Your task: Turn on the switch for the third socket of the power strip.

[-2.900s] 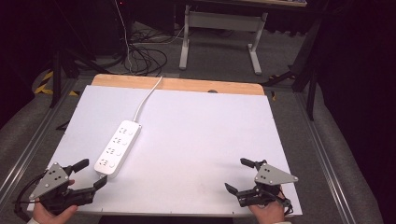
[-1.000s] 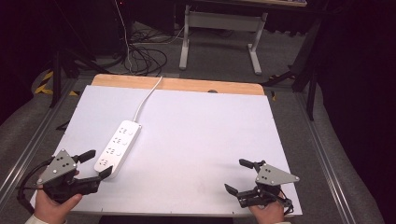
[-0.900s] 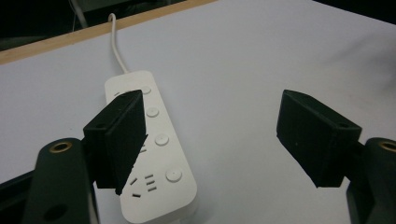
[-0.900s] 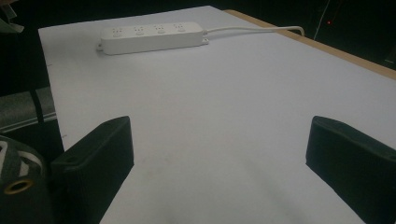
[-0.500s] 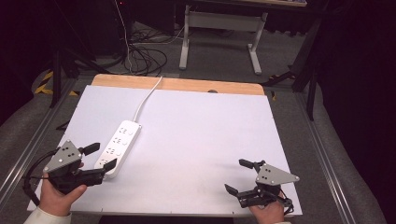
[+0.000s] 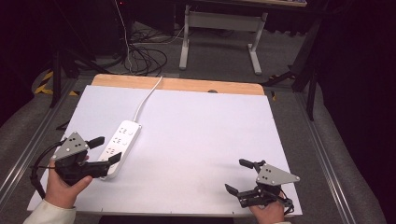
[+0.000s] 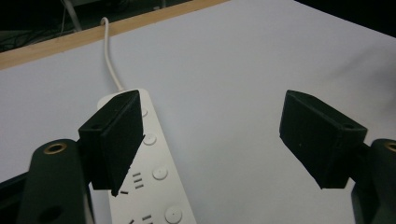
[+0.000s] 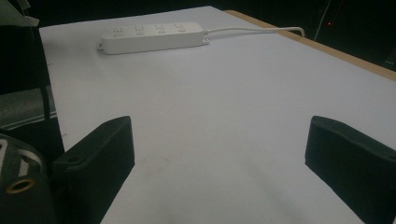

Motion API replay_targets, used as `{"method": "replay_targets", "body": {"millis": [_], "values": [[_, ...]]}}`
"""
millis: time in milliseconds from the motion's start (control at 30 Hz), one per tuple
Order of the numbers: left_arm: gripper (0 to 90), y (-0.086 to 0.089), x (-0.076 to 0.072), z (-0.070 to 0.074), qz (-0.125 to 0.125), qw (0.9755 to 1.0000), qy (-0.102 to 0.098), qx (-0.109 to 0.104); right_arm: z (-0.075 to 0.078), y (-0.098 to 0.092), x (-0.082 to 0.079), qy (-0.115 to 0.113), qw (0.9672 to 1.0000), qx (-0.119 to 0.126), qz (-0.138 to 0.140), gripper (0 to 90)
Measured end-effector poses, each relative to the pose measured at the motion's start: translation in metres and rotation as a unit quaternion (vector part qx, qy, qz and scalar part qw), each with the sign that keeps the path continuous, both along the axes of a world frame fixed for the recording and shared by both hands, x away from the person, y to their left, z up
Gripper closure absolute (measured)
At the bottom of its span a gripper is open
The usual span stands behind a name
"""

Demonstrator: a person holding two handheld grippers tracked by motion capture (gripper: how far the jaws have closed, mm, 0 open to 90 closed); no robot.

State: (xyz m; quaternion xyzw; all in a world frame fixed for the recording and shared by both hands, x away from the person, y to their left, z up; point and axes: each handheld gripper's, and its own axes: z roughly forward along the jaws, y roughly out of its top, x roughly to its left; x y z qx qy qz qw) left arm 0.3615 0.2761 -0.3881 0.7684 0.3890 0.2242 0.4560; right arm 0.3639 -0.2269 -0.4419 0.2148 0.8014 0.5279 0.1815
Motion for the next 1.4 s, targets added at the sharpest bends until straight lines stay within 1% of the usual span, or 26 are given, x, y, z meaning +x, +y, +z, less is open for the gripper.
{"method": "replay_targets", "body": {"millis": [67,100,167,267,300,333,367,433,500,533,633,667,833,900,1000,1067,1167,1233,1300,1367,1400], "values": [[22.5,0.0,0.001,0.0,0.002,1.0,0.001,-0.002,0.0,0.0,0.0,0.0,1.0,0.0,-0.001,8.4],[22.8,0.0,0.002,0.001,0.001,1.0,0.002,0.005,0.0,-0.001,0.0,0.0,1.0,0.0,-0.001,8.4],[24.5,0.0,0.004,0.0,0.004,1.0,0.003,0.005,0.0,-0.001,0.0,0.001,1.0,-0.001,-0.001,8.5],[30.0,0.001,0.006,0.001,0.0,0.9999,0.005,0.009,0.0,-0.001,0.0,-0.001,1.0,-0.001,-0.001,8.5],[31.5,0.001,0.007,0.001,-0.001,1.0,0.004,0.004,0.0,-0.001,0.0,-0.001,1.0,0.0,-0.001,8.5],[33.9,0.0,0.008,0.001,-0.003,1.0,0.007,0.003,0.0,-0.001,0.0,-0.001,1.0,0.001,0.0,8.7],[36.8,0.001,0.01,0.001,-0.006,0.9999,0.006,0.014,0.0,-0.001,0.0,-0.001,1.0,0.0,0.0,8.7],[39.9,0.001,0.013,0.001,-0.009,0.9996,0.016,0.024,0.0,-0.001,0.0,-0.002,1.0,0.002,0.001,8.7],[44.0,0.0,0.016,0.001,-0.007,0.9993,0.024,0.03,0.0,-0.001,0.0,-0.002,1.0,0.001,0.001,8.8],[45.9,0.0,0.018,0.001,-0.005,0.9989,0.027,0.039,0.0,-0.001,0.0,-0.002,1.0,0.0,0.001,8.8],[53.7,-0.001,0.022,-0.001,0.004,0.9983,0.04,0.041,0.0,-0.001,0.0,-0.001,1.0,0.001,0.001,8.8],[56.3,0.001,0.025,-0.001,0.006,0.9978,0.045,0.049,0.0,-0.001,0.0,-0.001,1.0,0.001,0.001,8.8],[71.4,0.002,0.033,-0.005,0.014,0.9964,0.07,0.045,0.0,0.0,0.0,0.0,1.0,0.0,0.001,8.8],[77.4,0.002,0.036,-0.006,0.016,0.9956,0.078,0.049,0.0,0.0,0.0,0.001,1.0,0.0,0.001,8.9],[84.2,0.002,0.042,-0.009,0.003,0.9945,0.094,0.047,0.0,0.0,0.0,0.0,1.0,0.0,0.002,8.9],[89.6,0.002,0.046,-0.011,0.003,0.9931,0.105,0.053,-0.001,0.0,0.001,0.0,1.0,0.001,0.004,8.9],[89.9,0.002,0.052,-0.014,0.006,0.9907,0.124,0.056,-0.001,0.0,0.001,0.001,1.0,0.001,0.005,9.0],[90.0,0.001,0.056,-0.017,0.006,0.9887,0.137,0.061,-0.001,0.0,0.001,0.001,1.0,0.001,0.005,9.0],[90.0,0.0,0.06,-0.019,0.009,0.9867,0.147,0.069,-0.001,0.0,0.001,0.001,1.0,0.001,0.005,9.0],[90.0,0.0,0.063,-0.022,0.012,0.9848,0.158,0.07,-0.001,-0.001,0.0,0.0,1.0,0.0,0.004,9.0],[90.0,0.0,0.064,-0.023,0.012,0.9843,0.161,0.072,-0.001,-0.001,0.0,0.001,1.0,0.0,0.004,9.0]]}}
